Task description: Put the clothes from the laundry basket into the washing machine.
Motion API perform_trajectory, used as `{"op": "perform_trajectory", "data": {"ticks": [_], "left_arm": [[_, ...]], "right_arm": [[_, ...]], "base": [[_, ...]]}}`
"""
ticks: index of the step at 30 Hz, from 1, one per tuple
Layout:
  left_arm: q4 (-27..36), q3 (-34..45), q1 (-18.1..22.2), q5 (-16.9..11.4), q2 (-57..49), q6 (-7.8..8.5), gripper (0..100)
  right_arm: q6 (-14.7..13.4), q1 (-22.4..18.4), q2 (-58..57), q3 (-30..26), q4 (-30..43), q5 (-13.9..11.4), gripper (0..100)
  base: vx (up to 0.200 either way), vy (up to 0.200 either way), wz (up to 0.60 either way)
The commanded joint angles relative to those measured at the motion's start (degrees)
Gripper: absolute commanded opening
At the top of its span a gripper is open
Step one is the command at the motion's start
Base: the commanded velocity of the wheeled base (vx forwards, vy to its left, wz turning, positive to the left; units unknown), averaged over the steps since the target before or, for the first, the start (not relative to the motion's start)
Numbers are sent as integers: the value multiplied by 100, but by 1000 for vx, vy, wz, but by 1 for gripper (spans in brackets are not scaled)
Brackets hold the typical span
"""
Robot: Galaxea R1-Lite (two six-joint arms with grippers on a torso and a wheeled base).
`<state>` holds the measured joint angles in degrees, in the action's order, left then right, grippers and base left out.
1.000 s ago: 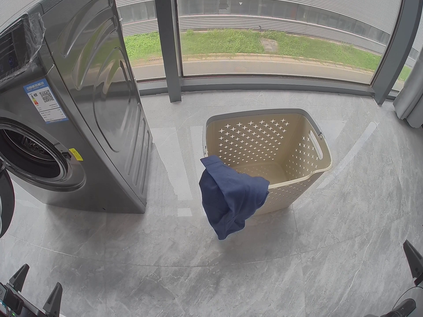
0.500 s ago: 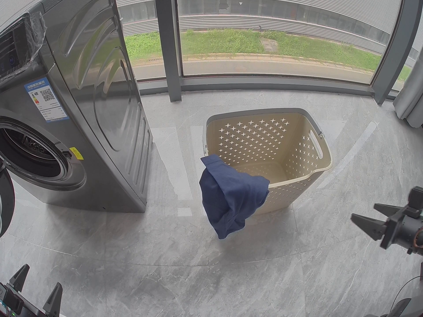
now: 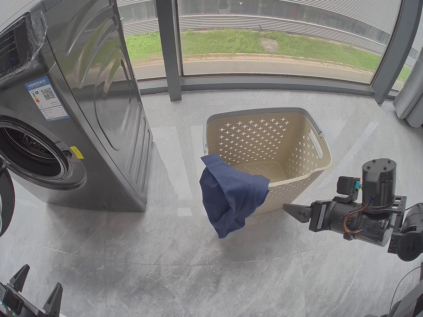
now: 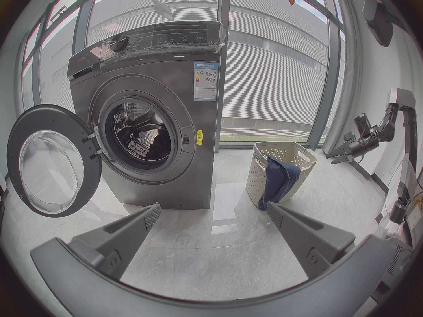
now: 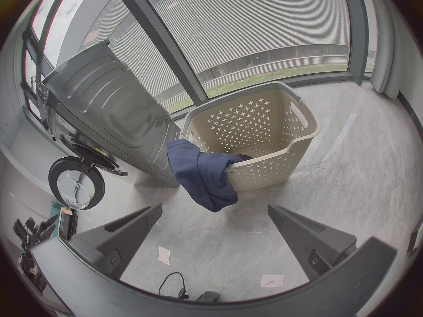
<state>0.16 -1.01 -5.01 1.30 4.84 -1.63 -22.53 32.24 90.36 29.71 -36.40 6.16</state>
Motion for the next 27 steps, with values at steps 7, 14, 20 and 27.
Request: {"op": "perform_trajectory", "data": {"ticks": [7, 14, 20, 27], "left_arm": [[2, 101, 0, -7, 8, -4, 100], [2, 101, 0, -43, 8, -12, 100], [2, 92, 0, -43, 8, -12, 100], [2, 101, 0, -43, 8, -12, 100]], "right_arm": [[-32, 71, 1476, 439, -614, 52, 100], [-59, 71, 2100, 896, -684, 61, 100], [-32, 54, 2759, 1301, -1176, 88, 100], [-24, 115, 3155, 1679, -1194, 211, 100]], "base": [[0, 0, 0], [0, 0, 0], [0, 0, 0], [0, 0, 0]]}}
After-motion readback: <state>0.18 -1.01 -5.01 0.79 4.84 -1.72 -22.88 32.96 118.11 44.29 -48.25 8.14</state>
